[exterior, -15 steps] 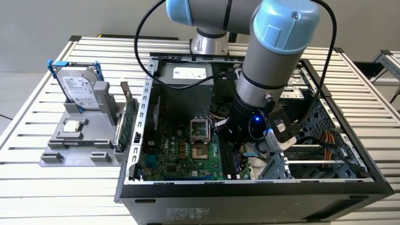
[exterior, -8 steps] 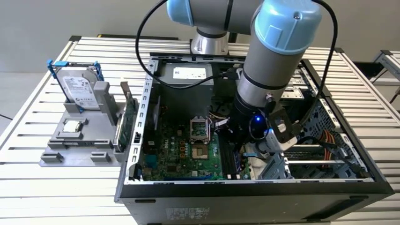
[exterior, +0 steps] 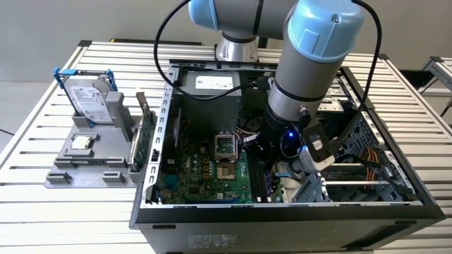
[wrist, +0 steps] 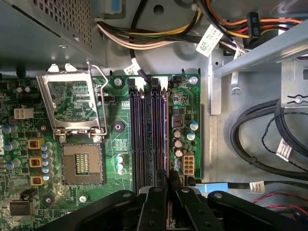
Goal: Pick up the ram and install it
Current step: 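Insert the ram into the slot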
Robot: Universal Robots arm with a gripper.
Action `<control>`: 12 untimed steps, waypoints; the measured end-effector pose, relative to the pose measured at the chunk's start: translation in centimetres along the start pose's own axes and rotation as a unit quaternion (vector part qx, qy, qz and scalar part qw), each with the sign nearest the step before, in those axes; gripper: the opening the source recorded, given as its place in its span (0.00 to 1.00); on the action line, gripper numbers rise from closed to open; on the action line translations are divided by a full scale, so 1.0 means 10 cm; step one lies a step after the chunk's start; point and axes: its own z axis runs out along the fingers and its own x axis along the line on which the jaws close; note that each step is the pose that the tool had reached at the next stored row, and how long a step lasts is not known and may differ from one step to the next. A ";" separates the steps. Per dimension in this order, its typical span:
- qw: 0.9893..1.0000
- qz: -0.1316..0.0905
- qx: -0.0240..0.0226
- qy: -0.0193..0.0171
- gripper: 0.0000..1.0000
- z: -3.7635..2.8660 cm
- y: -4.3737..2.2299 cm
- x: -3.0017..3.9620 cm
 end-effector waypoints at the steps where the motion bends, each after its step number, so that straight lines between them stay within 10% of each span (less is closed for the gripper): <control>1: 1.000 0.000 0.000 0.000 0.00 0.003 0.000 0.000; 12: 1.000 0.003 0.000 0.000 0.00 0.027 0.001 0.000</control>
